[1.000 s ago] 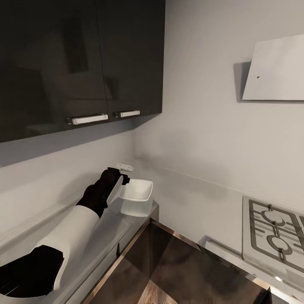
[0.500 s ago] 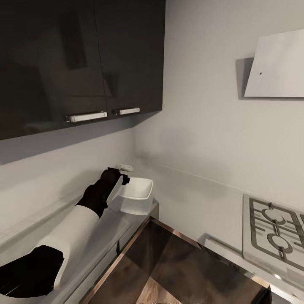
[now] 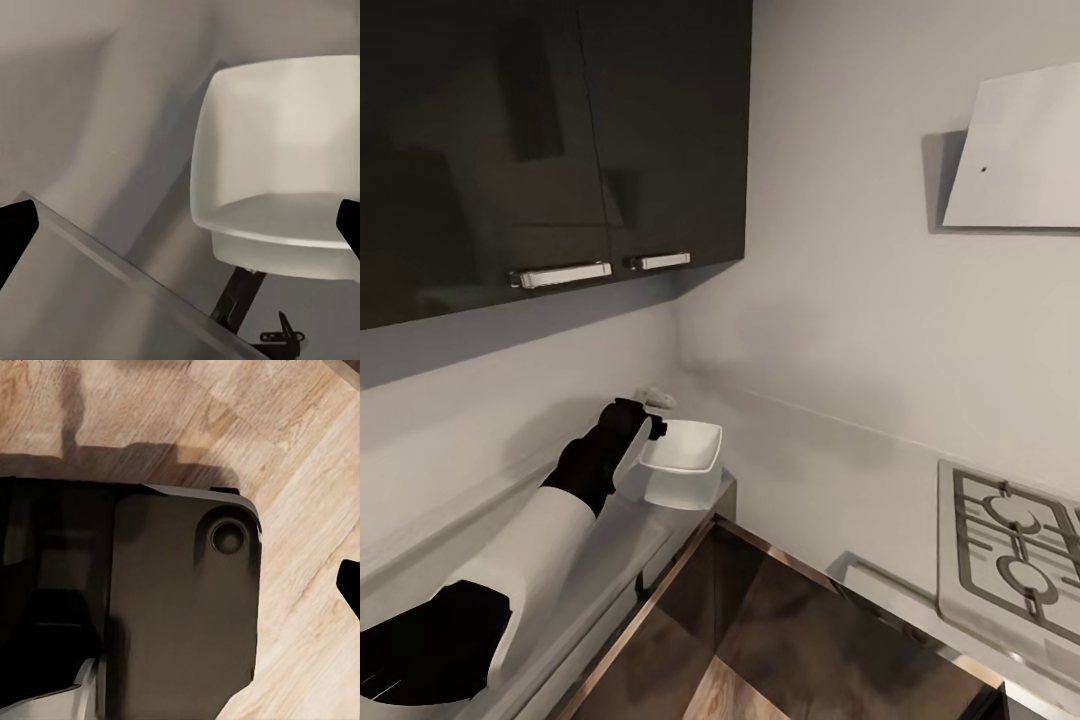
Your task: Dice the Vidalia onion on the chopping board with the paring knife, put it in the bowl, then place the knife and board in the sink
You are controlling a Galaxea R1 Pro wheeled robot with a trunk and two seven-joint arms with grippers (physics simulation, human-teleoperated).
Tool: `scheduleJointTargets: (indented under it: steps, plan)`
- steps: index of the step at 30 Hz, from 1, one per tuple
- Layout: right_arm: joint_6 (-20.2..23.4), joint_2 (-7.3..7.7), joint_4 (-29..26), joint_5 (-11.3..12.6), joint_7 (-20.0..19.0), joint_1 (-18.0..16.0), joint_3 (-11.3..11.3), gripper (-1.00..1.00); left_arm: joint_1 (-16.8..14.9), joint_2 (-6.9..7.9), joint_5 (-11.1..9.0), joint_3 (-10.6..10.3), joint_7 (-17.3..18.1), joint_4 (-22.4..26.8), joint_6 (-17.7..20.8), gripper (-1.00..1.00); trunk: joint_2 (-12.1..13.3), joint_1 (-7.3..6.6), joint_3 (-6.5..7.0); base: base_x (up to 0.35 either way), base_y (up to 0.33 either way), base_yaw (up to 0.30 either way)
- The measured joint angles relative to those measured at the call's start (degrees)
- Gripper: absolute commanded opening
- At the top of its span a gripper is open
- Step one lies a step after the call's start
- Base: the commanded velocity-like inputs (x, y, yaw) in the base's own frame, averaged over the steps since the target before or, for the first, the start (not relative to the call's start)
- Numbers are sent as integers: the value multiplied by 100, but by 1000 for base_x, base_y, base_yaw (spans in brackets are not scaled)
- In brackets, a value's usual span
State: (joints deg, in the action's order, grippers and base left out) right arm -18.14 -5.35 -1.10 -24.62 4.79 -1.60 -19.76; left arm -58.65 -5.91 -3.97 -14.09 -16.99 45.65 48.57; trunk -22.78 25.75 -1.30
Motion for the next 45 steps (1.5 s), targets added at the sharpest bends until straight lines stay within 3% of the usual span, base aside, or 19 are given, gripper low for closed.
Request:
scheduleJointTargets:
  steps: [18, 30, 45]
  plan:
    - [0, 0, -1, 0, 0, -2, 0, 100, 0, 0, 0, 0, 0, -11, 0, 100, 0, -1, 0, 6, 0, 0]
    - [-6, -7, -5, 0, 0, -2, 4, 100, 0, 0, 0, 0, 0, -16, -7, 100, 0, -2, 0, 204, 0, 0]
    - [-3, -9, -6, 0, 0, -1, 7, 100, 0, 0, 0, 0, 0, -7, -3, 100, 0, 0, 0, 15, 0, 0]
